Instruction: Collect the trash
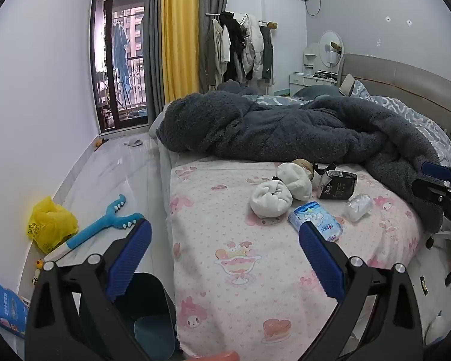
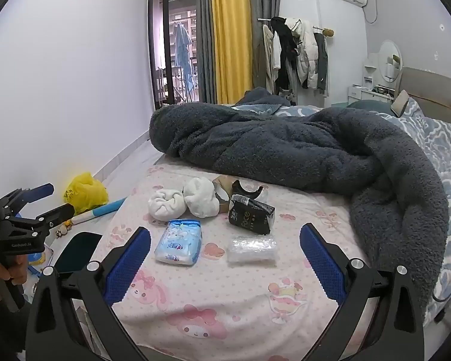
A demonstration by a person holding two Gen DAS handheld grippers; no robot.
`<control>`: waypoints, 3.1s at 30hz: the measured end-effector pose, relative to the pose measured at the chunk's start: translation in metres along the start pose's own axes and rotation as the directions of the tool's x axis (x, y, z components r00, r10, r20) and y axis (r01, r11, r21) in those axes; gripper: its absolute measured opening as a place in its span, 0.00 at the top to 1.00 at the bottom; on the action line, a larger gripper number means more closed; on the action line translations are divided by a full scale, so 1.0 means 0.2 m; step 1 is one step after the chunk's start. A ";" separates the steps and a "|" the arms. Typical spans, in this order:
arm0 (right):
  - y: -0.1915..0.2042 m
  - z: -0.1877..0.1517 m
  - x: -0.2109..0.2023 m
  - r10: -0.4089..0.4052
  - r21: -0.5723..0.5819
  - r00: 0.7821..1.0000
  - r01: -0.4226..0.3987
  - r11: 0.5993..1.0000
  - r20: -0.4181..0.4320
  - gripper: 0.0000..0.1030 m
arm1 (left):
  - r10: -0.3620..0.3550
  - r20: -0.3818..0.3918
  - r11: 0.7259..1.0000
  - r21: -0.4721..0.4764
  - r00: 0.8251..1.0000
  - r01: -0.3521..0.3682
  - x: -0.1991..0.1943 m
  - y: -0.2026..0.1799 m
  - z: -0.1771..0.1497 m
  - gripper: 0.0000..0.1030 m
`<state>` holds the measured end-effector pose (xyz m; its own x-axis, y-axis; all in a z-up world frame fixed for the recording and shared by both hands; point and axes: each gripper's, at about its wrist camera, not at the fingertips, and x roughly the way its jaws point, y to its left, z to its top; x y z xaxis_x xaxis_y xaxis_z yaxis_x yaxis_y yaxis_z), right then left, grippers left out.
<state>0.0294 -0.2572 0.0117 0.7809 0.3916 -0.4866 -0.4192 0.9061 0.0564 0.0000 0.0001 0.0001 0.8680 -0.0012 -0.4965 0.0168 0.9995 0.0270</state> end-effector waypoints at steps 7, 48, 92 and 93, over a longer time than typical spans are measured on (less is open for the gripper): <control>0.00 0.00 0.00 0.001 -0.002 1.000 -0.001 1.000 0.009 0.03 | -0.001 -0.005 1.000 -0.004 1.000 0.001 0.00 0.00 0.00 0.03; -0.02 -0.01 -0.01 0.002 0.001 1.000 -0.002 1.000 0.009 0.03 | -0.005 -0.006 1.000 -0.006 1.000 0.005 0.00 -0.01 -0.01 0.03; 0.02 -0.06 0.12 0.008 -0.024 0.994 -0.011 1.000 -0.111 0.03 | -0.046 -0.087 0.998 -0.039 0.995 0.043 0.08 -0.06 -0.03 0.03; 0.02 -0.07 0.14 0.008 -0.020 0.993 -0.010 1.000 -0.121 0.03 | -0.051 -0.095 0.998 -0.044 0.994 0.048 0.09 -0.06 -0.04 0.03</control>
<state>0.0431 -0.2452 -0.0129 0.7159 0.3765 -0.5880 -0.4366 0.8986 0.0438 0.0115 -0.0125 -0.0155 0.8149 -0.0496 -0.5775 0.0364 0.9987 -0.0344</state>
